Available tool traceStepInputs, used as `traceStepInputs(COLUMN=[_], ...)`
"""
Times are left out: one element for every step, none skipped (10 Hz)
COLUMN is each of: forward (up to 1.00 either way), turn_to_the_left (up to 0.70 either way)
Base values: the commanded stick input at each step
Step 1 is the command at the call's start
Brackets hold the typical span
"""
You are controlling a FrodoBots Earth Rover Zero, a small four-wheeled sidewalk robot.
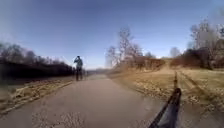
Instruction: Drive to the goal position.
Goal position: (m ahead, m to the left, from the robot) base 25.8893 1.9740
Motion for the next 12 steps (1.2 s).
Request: traceStepInputs(forward=[0.0, 0.0, 0.0, 0.0, 0.16, 0.53, 0.85, 0.85, 0.85, 0.85, 0.85, 0.85], turn_to_the_left=[0.0, 0.0, 0.0, 0.0, 0.0, 0.0, 0.0, 0.0, 0.0, 0.0, 0.0, 0.0])
